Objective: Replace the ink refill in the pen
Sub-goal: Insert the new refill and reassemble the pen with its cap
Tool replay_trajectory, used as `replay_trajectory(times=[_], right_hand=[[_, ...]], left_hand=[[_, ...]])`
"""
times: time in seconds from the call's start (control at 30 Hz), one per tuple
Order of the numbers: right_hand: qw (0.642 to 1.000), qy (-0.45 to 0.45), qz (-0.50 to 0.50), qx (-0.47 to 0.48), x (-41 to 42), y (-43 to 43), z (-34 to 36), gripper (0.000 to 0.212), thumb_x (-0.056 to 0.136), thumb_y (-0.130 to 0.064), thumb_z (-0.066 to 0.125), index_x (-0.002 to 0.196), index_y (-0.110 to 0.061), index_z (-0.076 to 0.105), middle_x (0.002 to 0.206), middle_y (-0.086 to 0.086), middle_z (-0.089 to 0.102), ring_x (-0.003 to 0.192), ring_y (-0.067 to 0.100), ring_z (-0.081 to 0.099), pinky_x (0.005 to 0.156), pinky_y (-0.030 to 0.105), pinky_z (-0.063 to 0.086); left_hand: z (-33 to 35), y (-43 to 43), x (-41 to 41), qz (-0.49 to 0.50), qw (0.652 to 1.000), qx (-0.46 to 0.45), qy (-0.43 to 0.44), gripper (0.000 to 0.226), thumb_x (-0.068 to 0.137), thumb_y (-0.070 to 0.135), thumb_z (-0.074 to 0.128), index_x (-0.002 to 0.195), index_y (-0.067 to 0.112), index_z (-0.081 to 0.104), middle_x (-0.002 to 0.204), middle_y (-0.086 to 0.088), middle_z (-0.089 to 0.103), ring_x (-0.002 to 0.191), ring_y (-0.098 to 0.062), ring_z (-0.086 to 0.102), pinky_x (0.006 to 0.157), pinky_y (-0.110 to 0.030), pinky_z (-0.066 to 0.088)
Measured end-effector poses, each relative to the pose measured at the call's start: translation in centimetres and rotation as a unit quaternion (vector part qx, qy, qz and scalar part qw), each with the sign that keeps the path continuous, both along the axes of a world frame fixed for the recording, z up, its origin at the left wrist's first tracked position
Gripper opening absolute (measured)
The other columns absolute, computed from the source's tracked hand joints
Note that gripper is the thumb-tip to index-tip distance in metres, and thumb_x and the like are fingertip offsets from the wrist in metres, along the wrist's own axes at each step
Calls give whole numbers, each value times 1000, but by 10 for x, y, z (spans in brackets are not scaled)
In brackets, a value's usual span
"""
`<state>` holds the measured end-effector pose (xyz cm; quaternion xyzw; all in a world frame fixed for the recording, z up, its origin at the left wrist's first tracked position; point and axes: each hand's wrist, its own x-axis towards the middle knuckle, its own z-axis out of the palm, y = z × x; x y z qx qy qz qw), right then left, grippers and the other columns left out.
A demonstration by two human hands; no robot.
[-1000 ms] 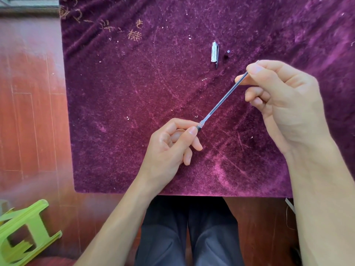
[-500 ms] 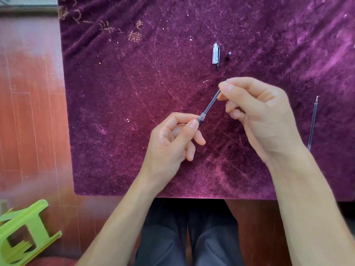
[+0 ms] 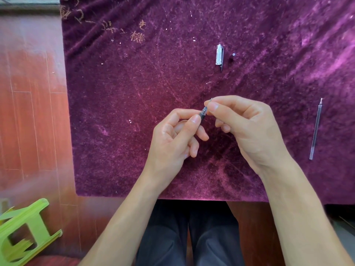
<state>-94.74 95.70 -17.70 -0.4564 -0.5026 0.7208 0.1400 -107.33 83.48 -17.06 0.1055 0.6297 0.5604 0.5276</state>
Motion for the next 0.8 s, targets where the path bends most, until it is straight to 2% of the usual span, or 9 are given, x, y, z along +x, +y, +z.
replay_trajectory(times=[0.23,0.37,0.47,0.57,0.67,0.8], right_hand=[[1000,0,8,6,-2,1,-1,11,97,-18,78,94,-23,87,88,-13,81,69,-3,62,68,11,49],[998,-14,45,35,-3,9,2,12,97,-21,77,95,-28,87,90,-13,82,73,-5,65,68,9,49],[985,-74,-9,154,-2,26,2,11,95,-25,79,93,-34,85,82,-16,80,66,-6,63,65,8,48],[936,-173,-35,304,-5,49,-8,8,96,-30,76,99,-36,81,83,-15,74,61,-3,57,66,10,46],[904,-221,-11,365,-13,69,-23,14,97,-30,76,108,-26,83,89,-3,74,62,1,55,71,12,48],[896,-219,23,385,-23,82,-35,20,95,-32,78,113,-23,82,89,-5,70,59,4,52,73,13,49]], left_hand=[[1,3,-2,1,1000,-4,4,15,104,17,55,108,13,69,74,-6,70,44,-11,51,40,-26,33],[0,6,-4,4,1000,-8,3,17,104,17,54,110,9,68,74,-7,69,43,-10,50,41,-26,34],[-2,10,-6,11,1000,-4,3,14,104,17,55,105,14,68,74,-5,69,41,-7,49,43,-27,33],[-4,14,-6,20,1000,-5,-2,14,104,17,55,104,14,68,74,-5,69,41,-6,48,42,-25,33],[-6,19,-5,29,1000,-4,-7,14,104,16,54,104,13,68,74,-5,69,41,-7,48,41,-22,34],[-8,22,-4,31,999,-1,-8,14,104,18,54,105,14,68,74,-5,69,41,-7,48,42,-21,36]])
